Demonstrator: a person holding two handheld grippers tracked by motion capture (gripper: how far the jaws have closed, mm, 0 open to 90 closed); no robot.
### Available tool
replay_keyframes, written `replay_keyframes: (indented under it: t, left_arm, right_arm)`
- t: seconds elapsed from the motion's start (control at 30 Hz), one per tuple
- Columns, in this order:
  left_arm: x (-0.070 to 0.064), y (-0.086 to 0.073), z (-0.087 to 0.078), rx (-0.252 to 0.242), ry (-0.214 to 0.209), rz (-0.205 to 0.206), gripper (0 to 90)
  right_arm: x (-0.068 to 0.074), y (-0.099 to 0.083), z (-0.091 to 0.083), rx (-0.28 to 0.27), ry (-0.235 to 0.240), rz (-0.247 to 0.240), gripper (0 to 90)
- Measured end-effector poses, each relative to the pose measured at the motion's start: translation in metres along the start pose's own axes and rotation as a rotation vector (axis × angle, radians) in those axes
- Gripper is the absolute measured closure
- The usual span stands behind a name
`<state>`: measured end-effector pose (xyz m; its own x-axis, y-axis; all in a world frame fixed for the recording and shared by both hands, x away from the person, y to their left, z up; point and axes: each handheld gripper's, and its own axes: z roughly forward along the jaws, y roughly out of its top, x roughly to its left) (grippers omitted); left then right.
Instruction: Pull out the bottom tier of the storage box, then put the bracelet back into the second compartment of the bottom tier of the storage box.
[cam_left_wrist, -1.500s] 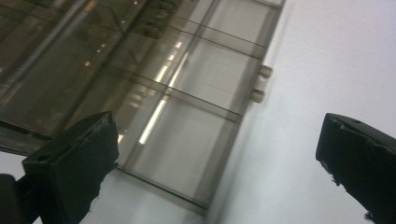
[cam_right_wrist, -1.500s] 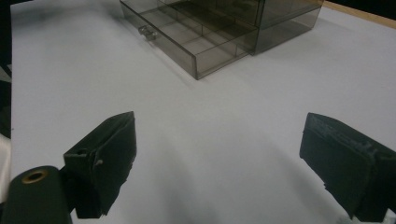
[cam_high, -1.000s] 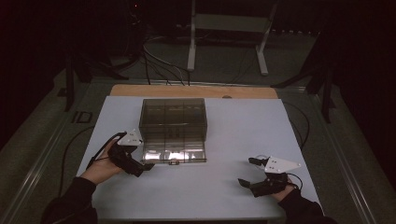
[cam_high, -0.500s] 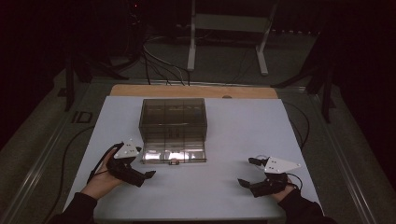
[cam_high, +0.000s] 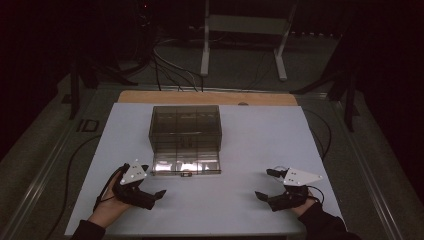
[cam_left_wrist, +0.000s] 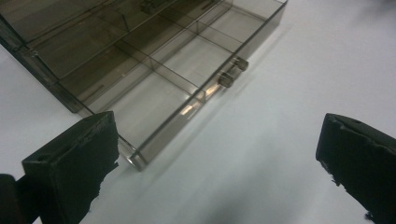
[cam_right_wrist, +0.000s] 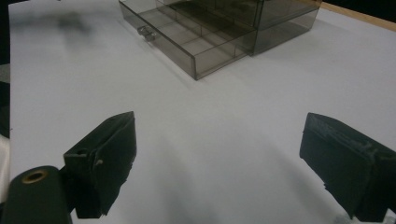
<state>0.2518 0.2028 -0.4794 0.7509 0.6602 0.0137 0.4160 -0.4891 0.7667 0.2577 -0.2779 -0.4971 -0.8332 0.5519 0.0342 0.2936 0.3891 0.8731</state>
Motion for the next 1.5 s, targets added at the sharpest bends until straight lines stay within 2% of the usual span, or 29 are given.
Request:
replay_keyframes:
  t: [0.03,0.13,0.2,0.33,0.5,0.63,0.87,1.1,1.37,1.5]
  left_arm:
    - [-0.0011,-0.0013,-0.0007,-0.005,-0.001,-0.005,0.0]
    - [-0.0044,-0.0050,-0.0014,-0.009,0.041,-0.019,0.0]
    - [-0.0058,-0.0062,-0.0024,-0.040,0.068,-0.021,0.0]
    - [-0.0049,-0.0062,-0.0018,-0.076,0.090,-0.051,0.0]
    - [-0.0054,-0.0058,-0.0004,-0.085,0.086,-0.051,0.0]
    - [-0.0070,-0.0056,-0.0003,-0.092,0.109,-0.052,0.0]
    - [-0.0050,-0.0084,0.0036,-0.084,0.081,-0.066,0.0]
    - [-0.0040,-0.0096,0.0029,-0.101,0.072,-0.065,0.0]
    - [-0.0033,-0.0098,0.0023,-0.111,0.079,-0.073,0.0]
    - [-0.0026,-0.0098,0.0020,-0.116,0.079,-0.080,0.0]
  right_arm:
    - [-0.0002,0.0000,-0.0002,-0.001,-0.002,0.002,10.9]
    - [0.0000,0.0001,-0.0006,0.000,-0.004,0.001,10.9]
    - [0.0005,0.0002,-0.0007,0.003,-0.005,-0.007,10.9]
    - [0.0011,-0.0002,-0.0002,0.009,-0.002,-0.012,10.9]
    - [0.0011,-0.0006,0.0008,0.016,-0.004,-0.013,10.9]
    - [0.0015,-0.0009,0.0018,0.024,-0.002,-0.013,10.9]
    - [0.0018,-0.0004,0.0021,0.024,0.001,-0.014,10.9]
    - [0.0018,-0.0001,0.0019,0.024,0.006,-0.005,10.9]
    - [0.0023,0.0003,0.0026,0.031,0.012,-0.006,10.9]
    - [0.0069,0.0060,0.0015,0.018,0.016,-0.006,10.9]
